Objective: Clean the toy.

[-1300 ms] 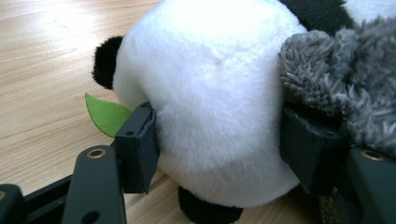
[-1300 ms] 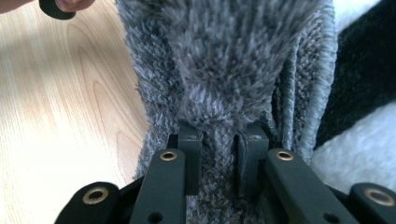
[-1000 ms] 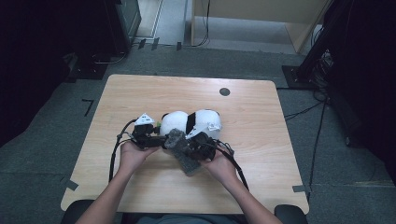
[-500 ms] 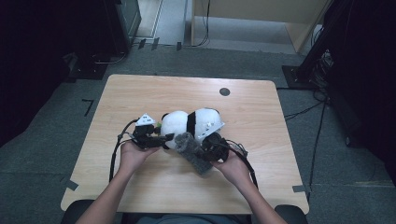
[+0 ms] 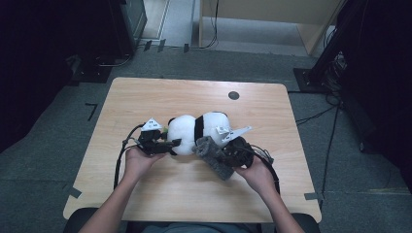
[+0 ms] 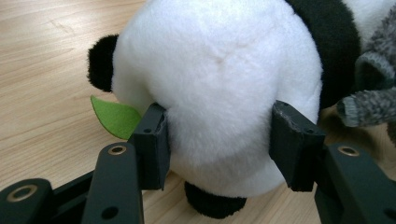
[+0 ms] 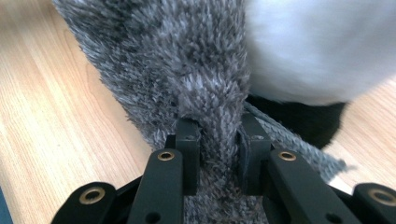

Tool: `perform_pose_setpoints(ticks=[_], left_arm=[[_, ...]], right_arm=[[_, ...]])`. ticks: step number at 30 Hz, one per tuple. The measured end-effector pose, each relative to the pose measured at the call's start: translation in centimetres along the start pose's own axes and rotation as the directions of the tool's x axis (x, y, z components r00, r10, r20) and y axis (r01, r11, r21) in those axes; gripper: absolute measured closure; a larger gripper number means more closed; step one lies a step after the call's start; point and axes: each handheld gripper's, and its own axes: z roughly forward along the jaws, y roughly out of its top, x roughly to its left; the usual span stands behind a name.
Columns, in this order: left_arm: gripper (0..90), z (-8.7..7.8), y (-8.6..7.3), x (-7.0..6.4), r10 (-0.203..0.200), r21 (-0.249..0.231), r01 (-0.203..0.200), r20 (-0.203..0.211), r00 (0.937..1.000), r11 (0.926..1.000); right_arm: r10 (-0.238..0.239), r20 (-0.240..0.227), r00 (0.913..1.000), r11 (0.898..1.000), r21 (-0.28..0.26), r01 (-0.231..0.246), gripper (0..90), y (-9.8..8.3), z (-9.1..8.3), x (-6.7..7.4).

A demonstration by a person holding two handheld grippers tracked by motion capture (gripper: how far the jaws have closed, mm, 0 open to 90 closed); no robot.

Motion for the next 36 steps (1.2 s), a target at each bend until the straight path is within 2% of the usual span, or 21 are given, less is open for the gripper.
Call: perform_pose_setpoints(ticks=[13,25,30,34,36], left_arm=[[45.0,0.0,0.0,0.0,0.0,-0.001,0.0,-0.001,1.0,1.0],[45.0,0.0,0.0,-0.1,0.0,0.001,0.0,-0.001,1.0,1.0],[45.0,0.0,0.0,0.0,0.002,0.003,-0.002,-0.002,1.0,1.0],[44.9,0.1,0.0,0.0,0.005,0.002,-0.005,-0.004,1.0,1.0],[44.8,0.1,0.0,0.0,0.005,0.002,-0.005,-0.005,1.0,1.0]], right_arm=[[0.069,0.037,0.9969,0.997,-0.026,-0.068,75.2,-1.5,-1.5,-2.7],[0.14,0.101,0.9851,0.989,-0.062,-0.134,76.4,-2.6,-2.6,-4.9],[0.181,0.125,0.9756,0.981,-0.095,-0.169,77.0,-2.9,-3.5,-5.5],[0.229,0.137,0.9637,0.968,-0.14,-0.21,77.2,-3.2,-4.6,-6.3],[0.24,0.131,0.9617,0.963,-0.16,-0.219,77.4,-3.3,-5.1,-6.5]])
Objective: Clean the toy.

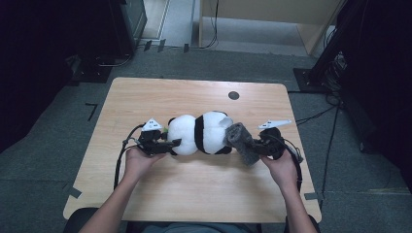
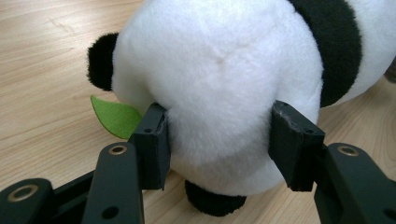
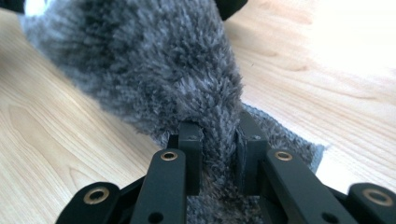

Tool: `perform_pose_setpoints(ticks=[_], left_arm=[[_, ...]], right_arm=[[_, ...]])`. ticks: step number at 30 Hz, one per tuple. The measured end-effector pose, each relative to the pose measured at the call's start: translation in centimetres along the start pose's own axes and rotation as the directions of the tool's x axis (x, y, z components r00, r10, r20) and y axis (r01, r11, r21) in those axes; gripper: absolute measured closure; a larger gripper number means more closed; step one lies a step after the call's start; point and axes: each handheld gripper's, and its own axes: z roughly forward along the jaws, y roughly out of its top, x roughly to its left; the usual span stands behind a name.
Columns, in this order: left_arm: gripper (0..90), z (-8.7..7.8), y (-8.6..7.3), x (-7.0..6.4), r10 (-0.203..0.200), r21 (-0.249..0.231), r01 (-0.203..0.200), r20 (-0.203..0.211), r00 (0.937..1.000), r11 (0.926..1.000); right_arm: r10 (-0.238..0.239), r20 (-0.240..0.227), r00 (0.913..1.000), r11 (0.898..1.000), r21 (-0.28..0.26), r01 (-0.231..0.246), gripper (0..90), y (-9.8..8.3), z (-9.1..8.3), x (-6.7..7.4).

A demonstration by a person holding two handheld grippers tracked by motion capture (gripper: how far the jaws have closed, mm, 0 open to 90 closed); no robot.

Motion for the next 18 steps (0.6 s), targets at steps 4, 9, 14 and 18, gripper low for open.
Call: perform_pose_setpoints(ticks=[4,9,14,18], left_arm=[[44.6,0.0,0.0,0.1,-0.015,-0.004,0.015,0.01,0.9998,0.9999],[44.1,0.0,0.0,0.1,-0.02,-0.007,0.02,0.011,0.9997,0.9998],[43.5,0.0,0.0,0.1,-0.023,-0.013,0.023,0.011,0.9997,0.9996],[43.0,0.0,0.1,0.1,-0.02,-0.012,0.02,0.01,0.9998,0.9997]], right_arm=[[0.008,-0.03,0.9995,0.998,-0.063,-0.01,78.0,0.5,-1.4,0.4],[-0.063,-0.055,0.9965,0.99,-0.127,0.055,78.0,2.2,-2.5,2.8],[-0.124,-0.079,0.9892,0.984,-0.136,0.112,78.0,4.4,-1.8,5.0],[-0.157,-0.11,0.9815,0.981,-0.132,0.142,78.1,6.1,-0.6,6.6]])
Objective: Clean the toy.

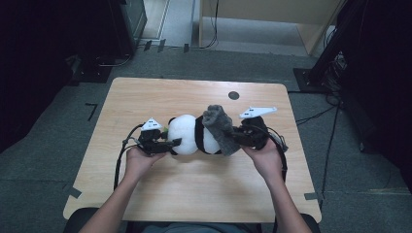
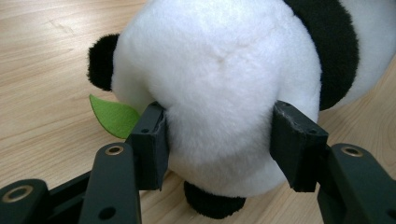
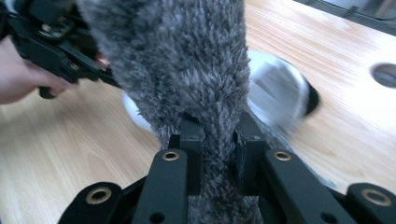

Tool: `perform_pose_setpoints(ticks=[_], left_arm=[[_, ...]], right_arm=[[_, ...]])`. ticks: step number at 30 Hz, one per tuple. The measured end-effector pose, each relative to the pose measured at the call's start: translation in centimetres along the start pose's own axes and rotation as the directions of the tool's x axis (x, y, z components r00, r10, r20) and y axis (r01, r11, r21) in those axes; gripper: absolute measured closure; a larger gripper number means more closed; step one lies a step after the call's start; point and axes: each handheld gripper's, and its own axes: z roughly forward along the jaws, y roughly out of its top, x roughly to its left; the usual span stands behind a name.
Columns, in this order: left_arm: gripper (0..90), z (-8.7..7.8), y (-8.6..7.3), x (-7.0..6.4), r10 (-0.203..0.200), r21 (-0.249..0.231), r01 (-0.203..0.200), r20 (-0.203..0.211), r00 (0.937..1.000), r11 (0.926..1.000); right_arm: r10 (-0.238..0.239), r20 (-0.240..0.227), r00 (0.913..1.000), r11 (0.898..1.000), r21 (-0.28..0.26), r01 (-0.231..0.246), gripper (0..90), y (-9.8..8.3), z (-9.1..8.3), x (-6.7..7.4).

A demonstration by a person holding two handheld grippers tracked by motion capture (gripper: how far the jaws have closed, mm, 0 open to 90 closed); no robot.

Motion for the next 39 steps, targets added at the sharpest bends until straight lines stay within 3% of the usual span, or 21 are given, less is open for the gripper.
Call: perform_pose_setpoints(ticks=[7,20,29,39], left_arm=[[42.5,0.0,0.0,0.0,-0.002,-0.002,0.002,0.0,1.0,1.0],[38.9,0.1,0.1,0.1,-0.018,-0.01,0.018,0.0,0.9998,0.9998],[29.7,0.4,0.0,0.3,-0.029,-0.02,0.029,-0.01,0.9995,0.9994],[29.2,0.5,0.0,0.1,-0.017,-0.001,0.017,-0.031,0.9994,0.9999]], right_arm=[[-0.043,-0.046,0.998,0.998,0.037,0.045,78.1,1.7,3.4,2.0],[-0.05,-0.079,0.9956,0.993,0.102,0.058,78.0,2.5,9.1,3.9],[-0.065,-0.083,0.9944,0.99,0.121,0.075,77.9,2.0,10.8,4.8],[-0.111,-0.103,0.9886,0.989,0.092,0.12,77.9,0.0,11.3,5.4]])
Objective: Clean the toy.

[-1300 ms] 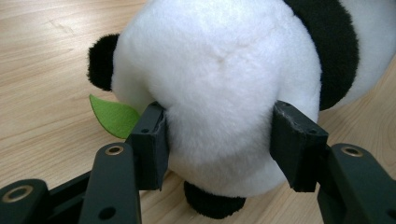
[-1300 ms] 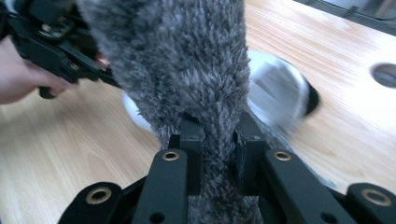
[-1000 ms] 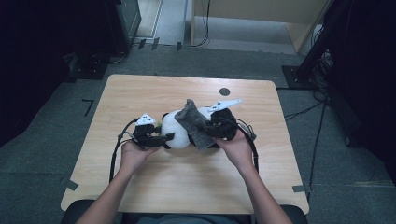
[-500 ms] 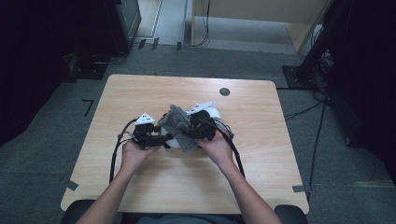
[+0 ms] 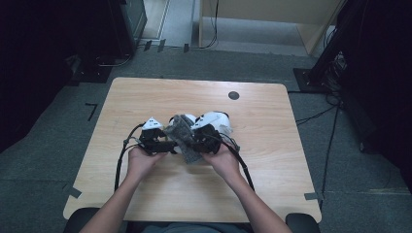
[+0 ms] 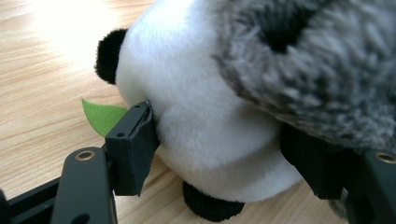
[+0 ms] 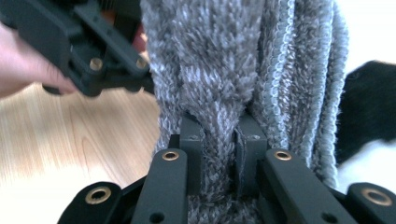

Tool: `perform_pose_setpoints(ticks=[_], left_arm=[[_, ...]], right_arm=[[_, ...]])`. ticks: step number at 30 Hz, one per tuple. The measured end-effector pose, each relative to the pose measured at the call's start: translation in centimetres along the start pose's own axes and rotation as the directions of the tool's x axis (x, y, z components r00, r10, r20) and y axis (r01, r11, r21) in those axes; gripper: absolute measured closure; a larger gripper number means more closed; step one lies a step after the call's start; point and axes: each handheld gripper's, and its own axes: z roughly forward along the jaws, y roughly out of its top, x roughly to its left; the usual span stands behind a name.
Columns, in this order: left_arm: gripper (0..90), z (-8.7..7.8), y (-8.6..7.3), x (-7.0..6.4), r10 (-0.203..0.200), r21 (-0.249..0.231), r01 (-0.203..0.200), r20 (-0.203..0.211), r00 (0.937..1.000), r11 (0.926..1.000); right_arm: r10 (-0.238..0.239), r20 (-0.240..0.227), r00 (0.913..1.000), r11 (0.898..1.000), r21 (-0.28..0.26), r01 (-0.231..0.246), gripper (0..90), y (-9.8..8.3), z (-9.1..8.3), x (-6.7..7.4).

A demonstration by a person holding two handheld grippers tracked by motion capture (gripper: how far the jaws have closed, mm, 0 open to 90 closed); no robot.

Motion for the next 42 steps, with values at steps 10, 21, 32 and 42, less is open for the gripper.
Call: perform_pose_setpoints(ticks=[10,21,32,42], left_arm=[[29.2,0.2,-0.2,0.1,0.022,0.014,-0.021,-0.005,0.9998,0.9997],[32.4,0.2,-0.2,0.1,0.005,0.006,-0.005,0.009,0.9999,1.0],[43.8,0.1,-0.1,0.0,0.003,0.002,-0.003,0.02,0.9998,1.0],[53.3,0.1,-0.1,0.0,0.002,0.007,-0.003,0.023,0.9997,1.0]], right_arm=[[-0.031,-0.008,0.9995,0.999,0.035,0.031,78.1,-1.5,0.7,0.7],[-0.02,-0.031,0.9993,0.993,0.112,0.023,78.1,-3.0,1.2,0.6],[-0.009,-0.021,0.9997,0.982,0.186,0.013,77.8,-3.6,1.0,0.3],[0.003,-0.02,0.9998,0.979,0.202,0.001,77.3,-4.1,-0.9,-0.3]])
